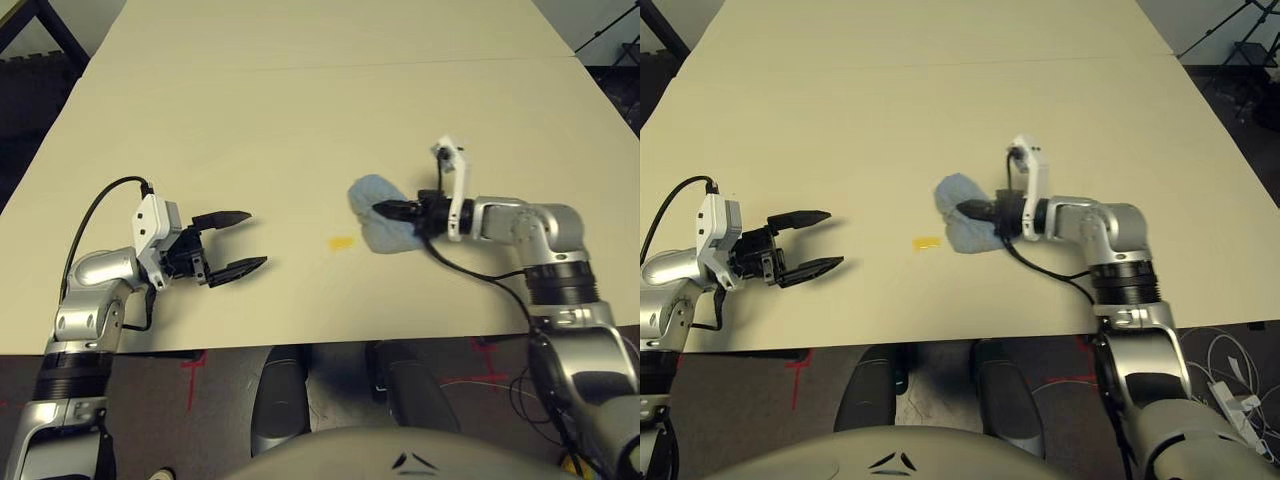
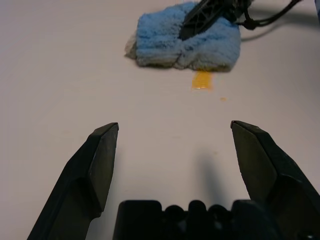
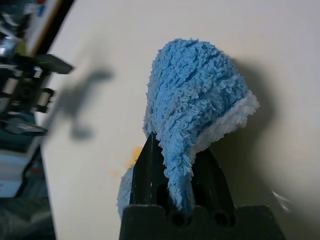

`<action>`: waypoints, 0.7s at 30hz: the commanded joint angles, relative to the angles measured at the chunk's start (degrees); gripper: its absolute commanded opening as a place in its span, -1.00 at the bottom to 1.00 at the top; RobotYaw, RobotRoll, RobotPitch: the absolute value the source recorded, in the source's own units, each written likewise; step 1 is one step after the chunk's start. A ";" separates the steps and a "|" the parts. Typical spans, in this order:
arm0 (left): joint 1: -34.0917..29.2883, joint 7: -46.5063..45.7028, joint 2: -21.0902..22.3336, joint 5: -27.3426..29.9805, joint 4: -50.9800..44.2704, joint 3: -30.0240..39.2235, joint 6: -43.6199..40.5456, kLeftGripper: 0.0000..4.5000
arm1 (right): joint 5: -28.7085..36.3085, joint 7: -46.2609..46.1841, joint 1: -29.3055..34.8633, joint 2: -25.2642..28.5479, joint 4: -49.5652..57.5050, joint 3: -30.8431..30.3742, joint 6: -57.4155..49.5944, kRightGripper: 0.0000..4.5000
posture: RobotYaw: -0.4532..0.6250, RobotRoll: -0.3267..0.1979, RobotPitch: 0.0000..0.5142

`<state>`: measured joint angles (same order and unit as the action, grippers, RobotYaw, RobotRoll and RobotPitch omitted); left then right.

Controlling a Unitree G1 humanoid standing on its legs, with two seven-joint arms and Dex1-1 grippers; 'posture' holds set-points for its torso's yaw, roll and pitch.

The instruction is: Wipe the water off the table with a rag.

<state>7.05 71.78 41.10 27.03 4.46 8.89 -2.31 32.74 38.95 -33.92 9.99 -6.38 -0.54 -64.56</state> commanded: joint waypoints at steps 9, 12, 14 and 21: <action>-2.09 -0.83 0.29 0.46 -2.57 0.25 -1.07 1.00 | 0.75 -3.21 3.39 -10.72 1.60 -8.86 -4.09 -0.95 | 0.35 0.25 -0.05; -2.22 -0.72 0.29 0.42 -2.47 0.19 -1.04 1.00 | 0.73 -2.55 3.01 -7.80 1.59 -6.97 -4.24 -0.95 | 0.34 0.25 -0.04; -2.19 -0.66 0.26 0.39 -2.40 0.11 -1.06 1.00 | 1.20 -1.95 2.69 -5.22 1.76 -5.42 -4.55 -0.95 | 0.33 0.25 -0.04; -1.12 -0.22 -0.10 -0.01 -1.09 -0.59 -0.65 1.00 | 4.14 2.00 2.52 8.60 3.58 -1.01 -6.11 -0.95 | 0.29 0.25 -0.03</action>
<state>5.99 70.98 41.07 27.11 3.10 8.89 -2.99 37.89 41.35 -33.13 15.96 -1.98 -3.36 -69.23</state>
